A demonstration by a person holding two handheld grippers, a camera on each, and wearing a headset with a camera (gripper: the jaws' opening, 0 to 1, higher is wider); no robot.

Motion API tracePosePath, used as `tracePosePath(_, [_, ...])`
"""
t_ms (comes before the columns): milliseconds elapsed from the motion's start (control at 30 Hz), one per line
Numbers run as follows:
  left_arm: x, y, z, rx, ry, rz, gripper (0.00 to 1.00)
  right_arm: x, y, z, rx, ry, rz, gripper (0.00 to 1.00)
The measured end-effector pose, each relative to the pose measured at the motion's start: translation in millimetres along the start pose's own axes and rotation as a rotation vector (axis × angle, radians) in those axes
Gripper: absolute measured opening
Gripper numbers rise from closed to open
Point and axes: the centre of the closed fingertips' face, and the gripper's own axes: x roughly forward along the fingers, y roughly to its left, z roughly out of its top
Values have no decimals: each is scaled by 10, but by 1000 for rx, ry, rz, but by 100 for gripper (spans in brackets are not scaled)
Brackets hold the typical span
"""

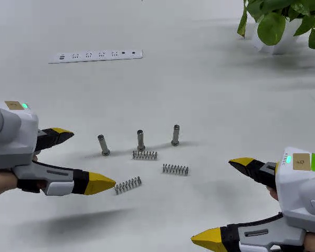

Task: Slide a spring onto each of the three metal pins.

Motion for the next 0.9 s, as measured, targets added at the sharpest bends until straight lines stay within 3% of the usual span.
tracePosePath(133, [9, -62, -77, -1, 16, -7, 98, 15, 18, -6, -1, 3, 6, 99])
tracePosePath(267, [44, -200, -126, 19, 33, -43, 95, 28, 28, -4, 0, 0, 9, 99])
tracePosePath(367, [90, -290, -182, 34, 64, -73, 89, 37, 36, -7, 1, 1, 11, 99])
tracePosePath(567, [191, -356, -244, 48, 106, -90, 76, 39, 48, -21, 2, 3, 12, 99])
tracePosePath(800, [287, -455, -228, 49, 114, -123, 59, 20, 42, -38, 8, 4, 10, 99])
tracePosePath(900, [335, -460, -245, 78, 135, -122, 52, 17, 45, -44, 7, 6, 10, 99])
